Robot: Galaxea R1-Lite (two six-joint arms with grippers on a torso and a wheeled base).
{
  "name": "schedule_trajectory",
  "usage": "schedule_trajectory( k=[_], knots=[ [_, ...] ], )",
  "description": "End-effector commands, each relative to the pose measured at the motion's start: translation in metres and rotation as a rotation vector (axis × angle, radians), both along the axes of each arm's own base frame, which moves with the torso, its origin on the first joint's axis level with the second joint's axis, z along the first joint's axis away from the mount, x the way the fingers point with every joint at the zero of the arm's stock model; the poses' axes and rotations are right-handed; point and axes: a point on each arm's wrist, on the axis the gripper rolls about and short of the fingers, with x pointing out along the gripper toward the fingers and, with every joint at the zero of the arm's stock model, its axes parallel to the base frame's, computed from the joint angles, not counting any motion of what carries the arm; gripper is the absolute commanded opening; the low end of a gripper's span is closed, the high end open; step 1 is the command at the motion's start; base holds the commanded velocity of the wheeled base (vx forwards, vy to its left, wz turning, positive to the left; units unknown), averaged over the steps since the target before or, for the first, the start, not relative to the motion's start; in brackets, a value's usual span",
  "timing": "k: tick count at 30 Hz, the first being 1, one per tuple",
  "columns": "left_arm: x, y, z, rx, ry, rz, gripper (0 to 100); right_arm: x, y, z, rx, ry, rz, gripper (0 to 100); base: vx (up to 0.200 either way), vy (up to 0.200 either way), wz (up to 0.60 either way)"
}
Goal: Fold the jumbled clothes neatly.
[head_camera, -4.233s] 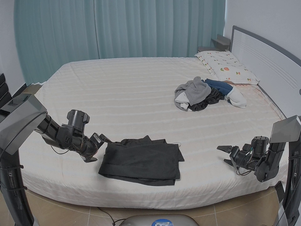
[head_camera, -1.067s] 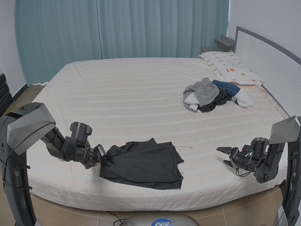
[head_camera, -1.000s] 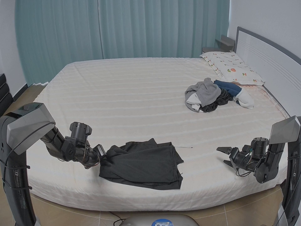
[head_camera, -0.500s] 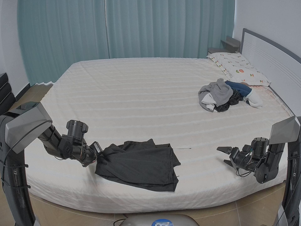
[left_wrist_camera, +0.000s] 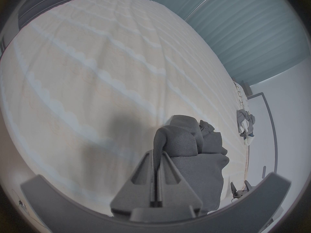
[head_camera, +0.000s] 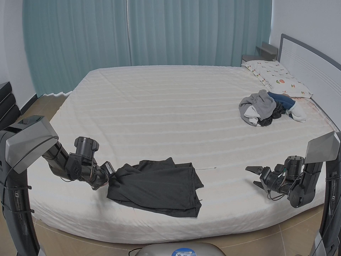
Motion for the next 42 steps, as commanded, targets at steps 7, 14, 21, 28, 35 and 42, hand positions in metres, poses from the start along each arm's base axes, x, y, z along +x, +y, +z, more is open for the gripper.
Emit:
schedule_trajectory(
  k=[7,14,21,28,35,42],
  knots=[
    [-0.001,-0.001,-0.003,0.002,0.012,-0.004,0,0.000,0.000,0.000,0.000,0.000,0.000,100,0.000,0.200,0.00],
    [-0.003,-0.003,-0.002,0.004,0.012,-0.007,0,0.000,0.000,0.000,0.000,0.000,0.000,100,0.000,0.200,0.00],
    [-0.005,-0.006,-0.004,0.010,0.040,-0.011,0,0.000,0.000,0.000,0.000,0.002,0.000,100,0.000,0.086,0.00],
    [-0.006,-0.005,-0.004,0.011,0.046,-0.009,100,0.000,0.000,0.000,0.000,0.002,0.000,100,0.000,0.000,0.00],
    [-0.012,-0.005,-0.006,0.017,0.057,-0.019,100,0.000,0.000,0.000,0.000,0.000,0.000,100,0.000,0.000,0.00],
    [-0.010,-0.004,-0.001,0.007,0.041,-0.008,100,0.000,0.000,0.000,0.000,0.000,0.000,100,0.000,0.000,0.00]
  ],
)
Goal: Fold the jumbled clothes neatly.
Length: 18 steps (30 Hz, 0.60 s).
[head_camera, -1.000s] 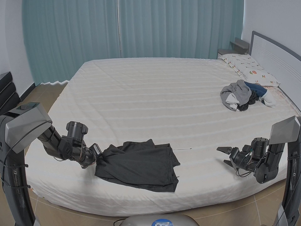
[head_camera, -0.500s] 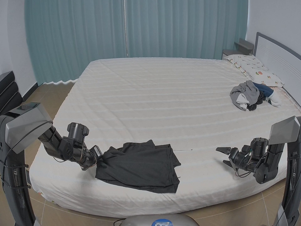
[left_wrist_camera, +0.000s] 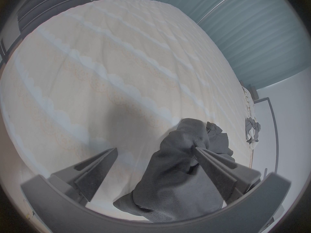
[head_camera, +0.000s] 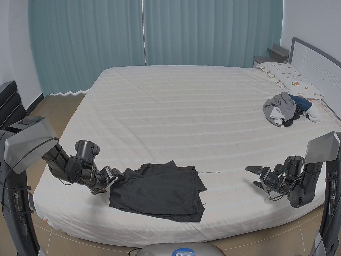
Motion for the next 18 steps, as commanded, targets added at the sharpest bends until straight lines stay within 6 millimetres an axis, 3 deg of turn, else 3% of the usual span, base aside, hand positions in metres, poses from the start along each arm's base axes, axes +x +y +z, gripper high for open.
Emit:
schedule_trajectory(
  k=[1,6,7,8,9,10,11,14,15,17,18],
  knots=[
    [0.002,0.002,0.005,-0.005,-0.020,0.007,100,0.000,0.000,0.000,-0.002,-0.001,-0.001,100,0.000,0.000,0.00],
    [0.002,0.013,0.020,-0.006,-0.060,0.038,100,0.003,0.000,0.001,-0.003,-0.006,-0.003,100,0.000,0.000,0.00],
    [-0.001,0.022,0.036,-0.015,-0.090,0.073,100,0.004,0.000,0.002,-0.006,-0.015,-0.002,100,0.000,0.000,0.00],
    [-0.001,0.022,0.036,-0.015,-0.090,0.073,100,0.004,0.000,0.002,-0.006,-0.015,-0.002,100,0.000,0.000,0.00],
    [-0.008,0.032,0.056,-0.005,-0.137,0.147,100,0.005,0.003,0.011,-0.017,-0.050,0.004,100,0.000,0.000,0.00],
    [-0.008,0.032,0.056,-0.005,-0.137,0.147,100,0.005,0.003,0.011,-0.017,-0.050,0.004,100,0.000,0.000,0.00],
    [-0.015,0.038,0.075,0.023,-0.188,0.196,100,0.004,0.011,0.029,-0.024,-0.095,0.028,100,0.000,0.000,0.00],
    [-0.034,0.044,0.106,0.072,-0.277,0.269,100,-0.012,0.017,0.066,-0.032,-0.164,0.039,100,0.000,0.000,0.00],
    [-0.044,0.047,0.124,0.077,-0.329,0.288,100,-0.023,0.018,0.085,-0.042,-0.209,0.046,100,0.000,0.000,0.00],
    [-0.056,0.049,0.139,0.075,-0.373,0.299,100,-0.033,0.017,0.099,-0.057,-0.244,0.048,100,0.000,0.000,0.00],
    [-0.071,0.050,0.158,0.070,-0.433,0.303,100,-0.049,0.016,0.116,-0.086,-0.288,0.049,100,0.000,0.000,0.00]
  ],
)
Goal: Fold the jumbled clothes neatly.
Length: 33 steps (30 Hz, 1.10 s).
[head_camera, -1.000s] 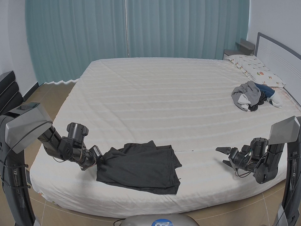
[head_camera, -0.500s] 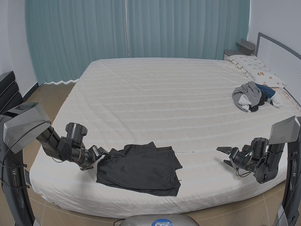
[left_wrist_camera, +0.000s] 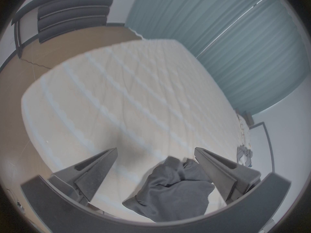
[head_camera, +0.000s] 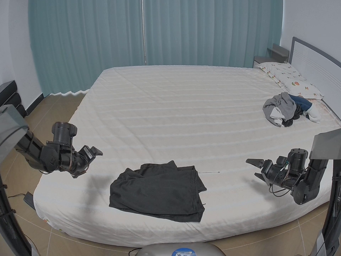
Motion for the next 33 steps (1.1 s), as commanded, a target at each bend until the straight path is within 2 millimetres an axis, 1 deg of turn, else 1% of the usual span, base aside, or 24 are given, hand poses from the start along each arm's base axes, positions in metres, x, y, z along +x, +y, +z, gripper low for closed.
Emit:
schedule_trajectory(
  k=[1,2,3,4,6,7,9,10,11,12,13,14,15,19,20,22,25,26,27,28,29,30,31,33],
  knots=[
    [-0.069,0.016,0.102,0.036,-0.299,0.106,100,-0.060,0.006,0.095,-0.086,-0.245,0.026,100,0.000,0.000,0.00],
    [-0.071,0.016,0.103,0.036,-0.304,0.107,100,-0.061,0.006,0.097,-0.091,-0.252,0.025,100,0.000,0.000,0.00],
    [-0.090,0.017,0.121,0.035,-0.370,0.108,100,-0.082,0.003,0.111,-0.148,-0.304,0.017,100,0.000,0.000,0.00],
    [-0.103,0.018,0.132,0.040,-0.413,0.109,100,-0.099,0.002,0.118,-0.195,-0.335,0.012,100,0.000,0.000,0.00],
    [-0.126,0.020,0.146,0.063,-0.476,0.109,100,-0.126,-0.001,0.126,-0.287,-0.382,0.002,100,0.000,0.000,0.00],
    [-0.139,0.022,0.151,0.085,-0.506,0.103,100,-0.140,-0.002,0.129,-0.339,-0.404,-0.003,100,0.000,0.000,0.00],
    [-0.161,0.024,0.157,0.145,-0.560,0.088,100,-0.160,-0.005,0.134,-0.423,-0.444,-0.035,100,0.000,0.000,0.00],
    [-0.161,0.024,0.157,0.145,-0.560,0.088,100,-0.160,-0.005,0.134,-0.423,-0.444,-0.035,100,0.000,0.000,0.00],
    [-0.184,0.027,0.162,0.218,-0.608,0.084,100,-0.176,-0.008,0.141,-0.476,-0.484,-0.079,100,0.000,0.000,0.00],
    [-0.195,0.029,0.163,0.258,-0.629,0.082,100,-0.182,-0.009,0.145,-0.494,-0.503,-0.094,100,0.000,0.000,0.00],
    [-0.196,0.029,0.163,0.265,-0.634,0.082,100,-0.183,-0.009,0.146,-0.495,-0.506,-0.098,100,0.000,0.000,0.00],
    [-0.212,0.032,0.163,0.341,-0.660,0.081,100,-0.193,-0.012,0.152,-0.518,-0.531,-0.119,100,0.000,0.000,0.00],
    [-0.220,0.033,0.163,0.382,-0.673,0.082,100,-0.199,-0.014,0.154,-0.539,-0.540,-0.132,100,0.000,0.000,0.00],
    [-0.248,0.035,0.160,0.512,-0.714,0.091,100,-0.218,-0.018,0.155,-0.655,-0.550,-0.144,100,0.000,0.000,0.00],
    [-0.251,0.035,0.159,0.524,-0.717,0.090,100,-0.221,-0.018,0.155,-0.667,-0.555,-0.143,100,0.000,0.000,0.00],
    [-0.264,0.033,0.158,0.582,-0.745,0.083,100,-0.234,-0.016,0.155,-0.724,-0.582,-0.131,100,0.000,0.000,0.00],
    [-0.278,0.030,0.154,0.630,-0.766,0.070,100,-0.250,-0.015,0.153,-0.797,-0.608,-0.109,100,0.000,0.000,0.00],
    [-0.279,0.030,0.154,0.632,-0.768,0.071,100,-0.251,-0.015,0.153,-0.801,-0.609,-0.110,100,0.000,0.000,0.00],
    [-0.288,0.028,0.149,0.660,-0.772,0.062,100,-0.262,-0.014,0.151,-0.833,-0.618,-0.096,100,0.000,0.000,0.00],
    [-0.294,0.027,0.146,0.674,-0.772,0.055,100,-0.268,-0.013,0.150,-0.844,-0.622,-0.092,100,0.000,0.000,0.00],
    [-0.295,0.027,0.145,0.677,-0.772,0.054,100,-0.269,-0.013,0.149,-0.845,-0.623,-0.090,100,0.000,0.000,0.00],
    [-0.305,0.025,0.140,0.706,-0.773,0.041,100,-0.279,-0.012,0.146,-0.848,-0.626,-0.075,100,0.000,0.000,0.00],
    [-0.306,0.025,0.139,0.709,-0.773,0.040,100,-0.280,-0.012,0.145,-0.849,-0.627,-0.074,100,0.000,0.000,0.00],
    [-0.321,0.021,0.131,0.751,-0.783,0.019,100,-0.297,-0.010,0.139,-0.837,-0.656,-0.041,100,0.000,0.000,0.00]
  ],
)
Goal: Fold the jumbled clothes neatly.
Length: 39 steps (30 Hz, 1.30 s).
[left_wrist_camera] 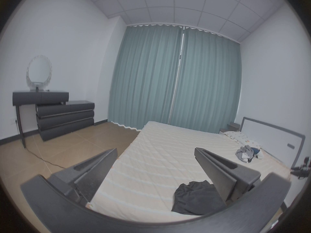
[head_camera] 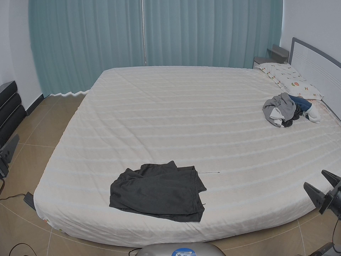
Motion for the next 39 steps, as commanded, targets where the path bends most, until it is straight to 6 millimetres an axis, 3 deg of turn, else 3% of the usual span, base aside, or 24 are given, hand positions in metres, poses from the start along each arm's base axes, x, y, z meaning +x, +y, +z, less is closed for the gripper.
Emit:
schedule_trajectory(
  k=[1,10,16,21,33,34,36,37,39],
  knots=[
    [-0.054,-0.009,-0.022,0.134,-0.074,0.007,100,-0.054,0.004,-0.005,-0.062,-0.164,0.054,100,0.000,0.000,0.00],
    [-0.094,-0.018,-0.041,0.232,-0.116,-0.047,100,-0.106,0.004,-0.010,-0.061,-0.243,0.112,100,0.000,0.000,0.00],
    [-0.112,-0.021,-0.055,0.245,-0.133,-0.105,100,-0.123,0.005,-0.011,-0.072,-0.256,0.081,100,0.000,0.000,0.00],
    [-0.118,-0.021,-0.062,0.276,-0.135,-0.133,100,-0.122,0.005,-0.012,-0.120,-0.272,0.078,100,0.000,0.000,0.00],
    [-0.118,-0.021,-0.057,0.313,-0.215,-0.104,100,-0.112,0.004,-0.021,-0.226,-0.349,0.043,100,0.000,0.000,0.00],
    [-0.107,-0.019,-0.073,0.323,-0.232,-0.102,100,-0.099,0.004,-0.046,-0.230,-0.351,0.011,100,0.000,0.000,0.00],
    [-0.102,-0.019,-0.084,0.332,-0.231,-0.101,100,-0.099,0.003,-0.048,-0.227,-0.329,0.004,100,0.000,0.000,0.00],
    [-0.094,-0.018,-0.103,0.372,-0.261,-0.093,100,-0.098,0.003,-0.051,-0.227,-0.298,-0.008,100,0.000,0.000,0.00],
    [-0.095,-0.018,-0.100,0.396,-0.288,-0.093,100,-0.098,0.003,-0.052,-0.230,-0.283,-0.009,100,0.000,0.000,0.00]
  ],
)
